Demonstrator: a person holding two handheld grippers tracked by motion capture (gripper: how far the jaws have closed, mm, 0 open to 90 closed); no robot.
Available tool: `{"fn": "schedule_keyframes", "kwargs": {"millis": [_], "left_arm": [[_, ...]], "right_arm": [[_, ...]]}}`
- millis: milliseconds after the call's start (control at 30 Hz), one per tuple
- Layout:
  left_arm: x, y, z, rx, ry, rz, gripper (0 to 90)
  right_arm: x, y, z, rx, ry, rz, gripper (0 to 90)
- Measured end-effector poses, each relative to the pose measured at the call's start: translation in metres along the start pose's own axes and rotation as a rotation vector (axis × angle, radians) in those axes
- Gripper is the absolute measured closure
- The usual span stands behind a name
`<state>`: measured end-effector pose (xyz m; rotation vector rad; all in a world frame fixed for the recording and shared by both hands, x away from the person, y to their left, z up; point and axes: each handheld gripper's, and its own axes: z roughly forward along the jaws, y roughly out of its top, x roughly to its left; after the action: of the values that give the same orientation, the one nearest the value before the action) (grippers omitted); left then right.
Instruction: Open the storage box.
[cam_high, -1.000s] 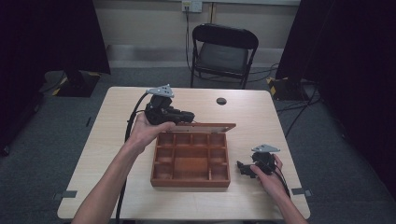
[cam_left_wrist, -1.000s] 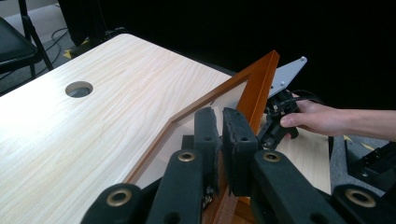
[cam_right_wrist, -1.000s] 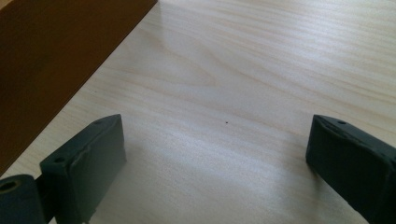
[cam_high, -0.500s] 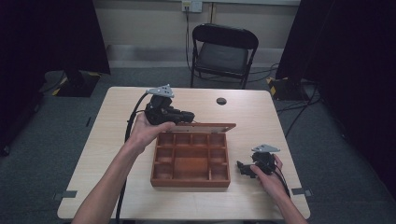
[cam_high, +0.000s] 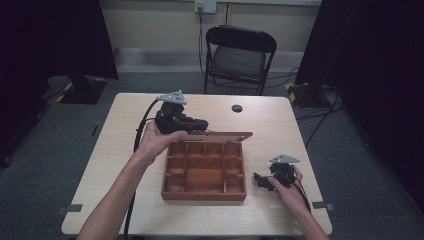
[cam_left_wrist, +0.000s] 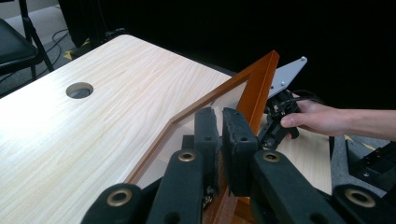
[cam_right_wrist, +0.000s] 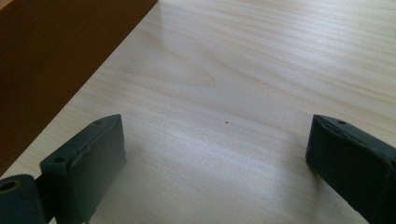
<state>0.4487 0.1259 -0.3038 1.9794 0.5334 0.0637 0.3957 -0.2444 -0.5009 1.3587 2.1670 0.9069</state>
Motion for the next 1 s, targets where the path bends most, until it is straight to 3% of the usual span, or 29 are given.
{"fn": "schedule_keyframes", "kwargs": {"millis": [1000], "left_arm": [[0.001, -0.0001, -0.0003, -0.003, -0.006, -0.012, 85.5]], "right_arm": [[-0.0001, 0.0, 0.0, 0.0, 0.001, 0.0, 4.0]]}}
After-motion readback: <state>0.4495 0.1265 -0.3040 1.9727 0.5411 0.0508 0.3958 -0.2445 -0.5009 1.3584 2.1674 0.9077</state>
